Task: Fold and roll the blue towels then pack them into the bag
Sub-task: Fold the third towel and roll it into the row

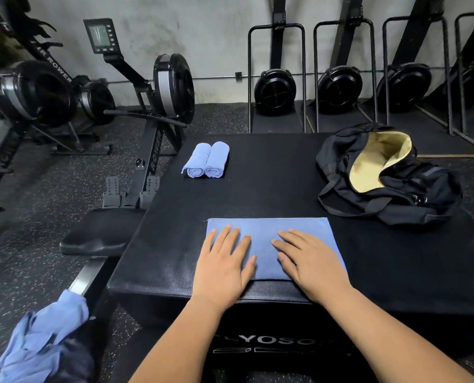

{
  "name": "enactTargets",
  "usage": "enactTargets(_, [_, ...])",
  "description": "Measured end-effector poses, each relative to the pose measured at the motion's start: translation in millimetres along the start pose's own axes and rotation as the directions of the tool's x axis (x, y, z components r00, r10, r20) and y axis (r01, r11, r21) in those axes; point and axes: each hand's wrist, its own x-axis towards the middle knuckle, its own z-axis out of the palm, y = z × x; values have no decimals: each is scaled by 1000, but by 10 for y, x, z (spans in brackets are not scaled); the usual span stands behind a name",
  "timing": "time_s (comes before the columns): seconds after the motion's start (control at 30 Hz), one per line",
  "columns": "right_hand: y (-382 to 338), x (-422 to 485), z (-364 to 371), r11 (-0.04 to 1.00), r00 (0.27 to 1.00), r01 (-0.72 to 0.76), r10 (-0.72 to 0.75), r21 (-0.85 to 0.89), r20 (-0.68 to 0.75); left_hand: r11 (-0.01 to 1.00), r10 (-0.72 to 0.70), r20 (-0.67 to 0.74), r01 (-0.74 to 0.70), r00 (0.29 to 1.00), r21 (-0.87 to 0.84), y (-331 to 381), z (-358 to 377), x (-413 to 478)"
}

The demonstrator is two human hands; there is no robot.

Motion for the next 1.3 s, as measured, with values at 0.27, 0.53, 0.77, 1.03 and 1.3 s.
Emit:
enactTargets(0.27, [-51,-5,-70,928,931,-361,364,-91,14,996,-65,29,67,997,-52,-29,25,26])
enactTargets(0.53, [-524,246,-213,753,707,-655,578,68,408,985,-132,127,145,983,-99,-56,35,66])
enactTargets(0.77, [-112,245,-275,989,927,-142,120,36,356,978,-154,138,171,978,-121,-53,21,57])
enactTargets(1.03, [-609,367,-36,879,819,-476,450,-17,356,969,-139,117,159,983,-188,-71,28,50])
enactTargets(1.3, [-716,486,-73,624,814,-566,528,539,243,967,-61,92,81,994,-243,-129,66,36])
